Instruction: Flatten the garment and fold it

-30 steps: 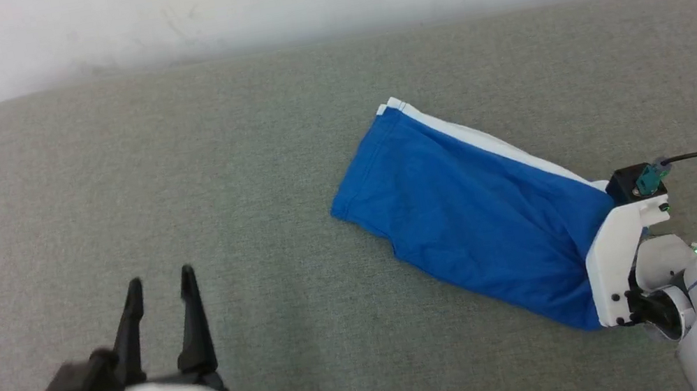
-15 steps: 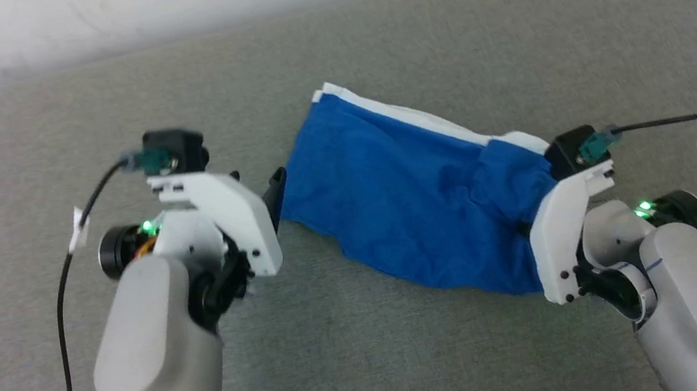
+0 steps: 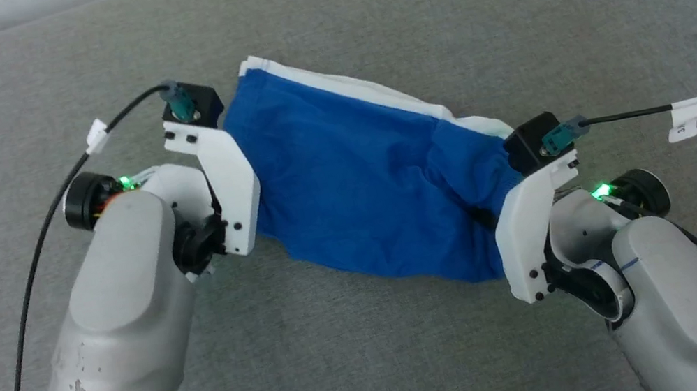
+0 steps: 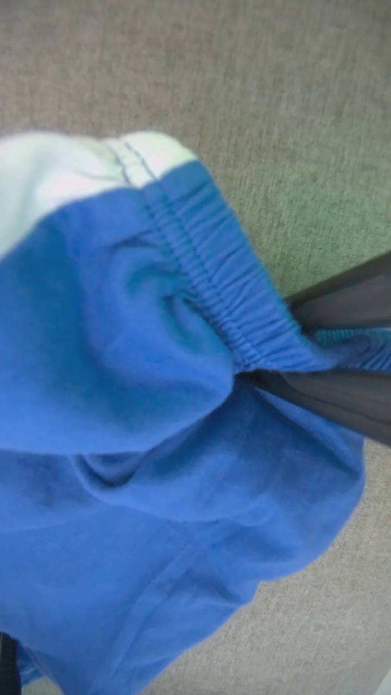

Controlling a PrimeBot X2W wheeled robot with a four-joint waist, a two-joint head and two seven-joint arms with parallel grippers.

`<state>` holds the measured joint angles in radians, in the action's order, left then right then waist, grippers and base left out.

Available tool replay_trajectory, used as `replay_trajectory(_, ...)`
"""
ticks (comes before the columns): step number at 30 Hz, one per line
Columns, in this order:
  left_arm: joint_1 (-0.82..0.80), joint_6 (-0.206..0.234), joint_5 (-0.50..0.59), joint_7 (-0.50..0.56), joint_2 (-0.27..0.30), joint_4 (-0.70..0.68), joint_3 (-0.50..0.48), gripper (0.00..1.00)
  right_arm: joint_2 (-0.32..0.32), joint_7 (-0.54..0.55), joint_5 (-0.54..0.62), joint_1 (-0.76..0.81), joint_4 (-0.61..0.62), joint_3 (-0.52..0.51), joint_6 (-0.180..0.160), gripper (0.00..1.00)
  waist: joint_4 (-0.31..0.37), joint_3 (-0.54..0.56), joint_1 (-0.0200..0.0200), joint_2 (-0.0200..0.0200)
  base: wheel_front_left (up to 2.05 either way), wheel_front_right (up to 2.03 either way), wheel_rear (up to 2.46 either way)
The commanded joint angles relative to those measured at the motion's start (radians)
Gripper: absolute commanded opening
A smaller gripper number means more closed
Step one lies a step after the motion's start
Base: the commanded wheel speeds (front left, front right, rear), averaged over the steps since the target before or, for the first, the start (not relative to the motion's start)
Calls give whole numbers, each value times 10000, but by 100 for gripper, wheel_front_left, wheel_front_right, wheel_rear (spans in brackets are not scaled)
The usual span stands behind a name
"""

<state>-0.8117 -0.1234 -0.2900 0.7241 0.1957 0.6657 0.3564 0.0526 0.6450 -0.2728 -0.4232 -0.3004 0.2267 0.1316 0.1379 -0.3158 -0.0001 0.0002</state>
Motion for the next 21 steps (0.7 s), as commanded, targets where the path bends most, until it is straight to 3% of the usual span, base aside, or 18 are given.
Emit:
replay_trajectory(1,187,-27,62,163,99,319,111,100,-24,-53,-75,-46,-20,33,-9,0,180,-167,1,-2,0,0,0)
replay_trajectory(2,227,-34,37,208,106,386,185,82,-24,-73,-85,-42,-13,53,-9,0,191,-172,1,-2,0,0,0)
replay_trajectory(3,267,-39,12,245,111,439,263,38,-24,-97,-86,-32,-6,60,-9,0,193,-175,1,-2,0,0,0)
replay_trajectory(4,308,-45,-24,287,111,487,348,0,-24,-116,-85,-15,-7,57,-9,0,187,-175,1,-2,0,0,0)
replay_trajectory(12,540,-66,-913,150,19,548,324,0,-24,-169,42,122,-138,-131,-9,0,-53,146,1,-2,0,0,0)
replay_trajectory(21,1112,0,-2426,-804,-56,248,-941,0,-24,-55,-39,348,-228,-389,-9,0,-718,1210,1,-2,0,0,0)
